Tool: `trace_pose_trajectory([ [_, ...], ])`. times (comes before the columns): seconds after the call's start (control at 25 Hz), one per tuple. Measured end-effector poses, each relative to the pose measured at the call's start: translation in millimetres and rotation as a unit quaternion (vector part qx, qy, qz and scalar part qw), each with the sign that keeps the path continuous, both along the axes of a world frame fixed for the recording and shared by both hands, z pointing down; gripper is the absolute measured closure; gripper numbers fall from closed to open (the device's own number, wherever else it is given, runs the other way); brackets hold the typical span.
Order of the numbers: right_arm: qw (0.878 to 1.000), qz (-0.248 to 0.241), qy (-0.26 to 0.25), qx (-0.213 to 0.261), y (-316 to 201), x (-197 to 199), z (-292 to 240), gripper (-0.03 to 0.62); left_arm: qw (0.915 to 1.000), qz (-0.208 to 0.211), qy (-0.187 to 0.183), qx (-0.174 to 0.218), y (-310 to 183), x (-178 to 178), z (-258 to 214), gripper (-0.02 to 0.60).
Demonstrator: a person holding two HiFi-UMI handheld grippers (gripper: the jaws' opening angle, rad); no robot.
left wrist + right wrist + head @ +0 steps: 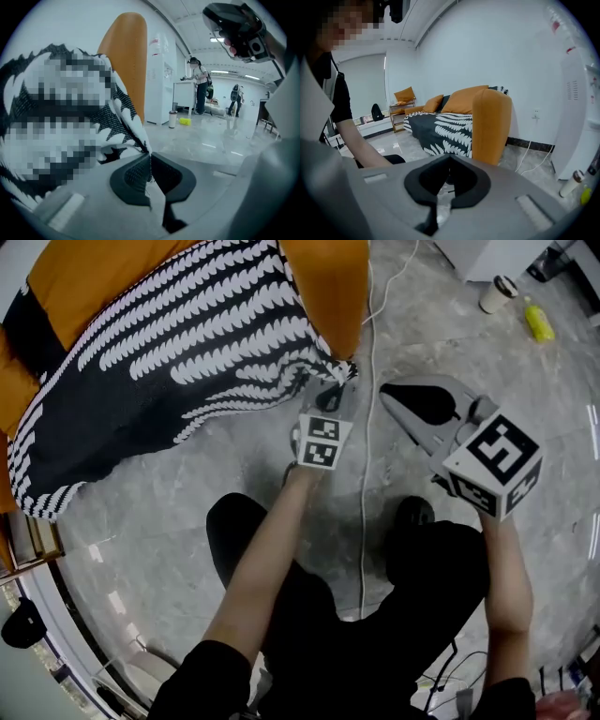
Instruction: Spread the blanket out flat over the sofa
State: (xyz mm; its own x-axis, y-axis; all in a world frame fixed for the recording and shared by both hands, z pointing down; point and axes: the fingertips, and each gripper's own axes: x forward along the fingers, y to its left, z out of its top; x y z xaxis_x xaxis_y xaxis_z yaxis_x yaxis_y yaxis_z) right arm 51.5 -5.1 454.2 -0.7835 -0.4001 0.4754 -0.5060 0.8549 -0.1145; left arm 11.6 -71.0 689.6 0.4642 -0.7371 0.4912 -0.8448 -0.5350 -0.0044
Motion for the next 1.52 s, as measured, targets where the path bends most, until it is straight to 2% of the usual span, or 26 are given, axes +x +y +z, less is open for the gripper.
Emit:
trace_pose_trajectory([
  [0.2, 1.0, 0.012, 0.004, -0.002, -4, -3, 4, 0.591, 0.9999, -0.004, -0.01, -0.009, -1, -10, 14, 0.569],
  [0.4, 1.0, -0.001, 0.0, -0.005, 2, -1, 6, 0.591, 0.9994, -0.011, -0.021, -0.025, 2, -19, 17, 0.569],
  [0.56, 1.0, -0.001, 0.011, -0.017, 5, 5, 5, 0.591, 0.9994, -0.02, -0.004, -0.027, -1, -4, 15, 0.568],
  [0.8, 1.0, -0.014, 0.023, -0.008, 13, -8, 28, 0.591, 0.9988, -0.029, 0.017, -0.037, 2, -22, 27, 0.568],
  [1.12, 0.999, -0.025, 0.045, -0.016, 14, -9, 34, 0.591, 0.9998, -0.013, 0.011, 0.013, 5, -18, 4, 0.561],
  [1.2, 0.999, -0.021, 0.04, -0.019, 15, -8, 32, 0.591, 0.9997, -0.011, 0.011, 0.018, 9, -19, 3, 0.553],
  [1.24, 0.999, -0.024, 0.037, -0.019, 16, -7, 33, 0.591, 0.9997, -0.01, 0.01, 0.021, 11, -19, 3, 0.508],
  [1.52, 0.998, -0.04, 0.054, -0.006, 15, -6, 37, 0.591, 0.9992, -0.024, 0.012, 0.03, 9, -33, 0, 0.492],
])
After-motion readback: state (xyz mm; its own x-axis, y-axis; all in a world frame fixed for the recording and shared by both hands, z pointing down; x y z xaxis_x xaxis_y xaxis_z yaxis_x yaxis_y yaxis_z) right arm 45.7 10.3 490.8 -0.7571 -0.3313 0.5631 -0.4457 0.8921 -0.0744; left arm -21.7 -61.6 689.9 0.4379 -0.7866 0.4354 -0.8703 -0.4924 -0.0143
